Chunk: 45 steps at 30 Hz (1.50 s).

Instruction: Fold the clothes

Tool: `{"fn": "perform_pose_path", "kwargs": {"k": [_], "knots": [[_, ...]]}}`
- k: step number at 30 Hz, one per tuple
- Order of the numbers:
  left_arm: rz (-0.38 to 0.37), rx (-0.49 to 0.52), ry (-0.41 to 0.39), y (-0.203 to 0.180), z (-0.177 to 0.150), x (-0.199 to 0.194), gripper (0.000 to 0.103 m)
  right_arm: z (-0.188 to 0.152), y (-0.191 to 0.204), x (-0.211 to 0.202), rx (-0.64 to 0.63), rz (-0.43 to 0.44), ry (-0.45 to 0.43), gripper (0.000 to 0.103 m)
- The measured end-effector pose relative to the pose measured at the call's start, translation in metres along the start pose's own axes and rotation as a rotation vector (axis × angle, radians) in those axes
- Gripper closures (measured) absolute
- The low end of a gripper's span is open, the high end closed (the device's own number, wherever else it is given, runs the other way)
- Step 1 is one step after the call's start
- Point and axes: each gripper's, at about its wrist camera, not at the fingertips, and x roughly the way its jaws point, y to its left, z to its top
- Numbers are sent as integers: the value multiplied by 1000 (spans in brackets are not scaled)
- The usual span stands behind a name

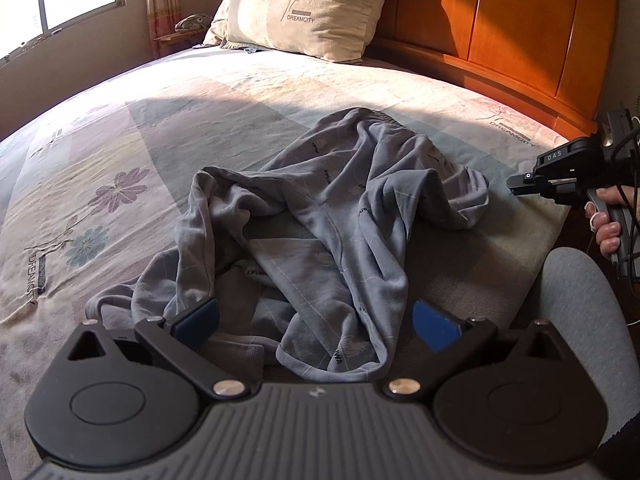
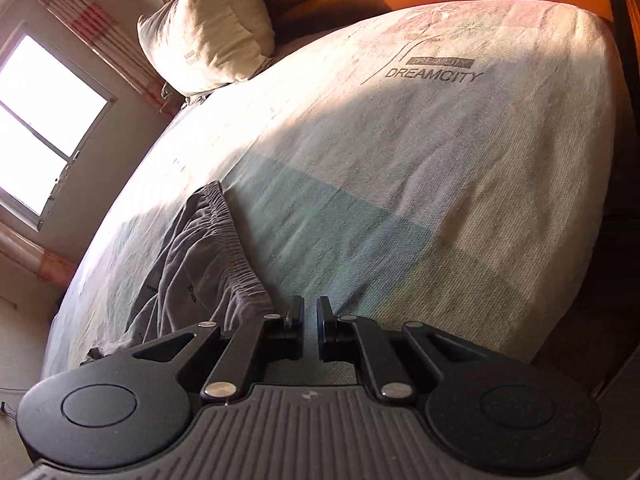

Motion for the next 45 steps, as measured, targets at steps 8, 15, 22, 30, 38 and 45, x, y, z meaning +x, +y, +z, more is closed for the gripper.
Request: {"fn": "perform_pose_path", "kwargs": {"k": [8,15,22,30,38,45], "knots": [[-6,-12,21,-2,-3,5,1,-14,20,8,8,137,105,70],[-16,-23,44,-3,-9,10,1,-36,12,44,137,224,90,72],[-17,-19,41,-3,-9,8,1,-29,10,46,135,197,85,99],[-18,-19,37,-3,-7,8,1,-9,-10,8,92,53,34,95],[-19,0,35,-9,-5,6,1,-11,37,-31,-111,-40,-92,50],[-1,-12,62,-7,-8,7,1,-35,88,5,-373,-66,57,21]]}}
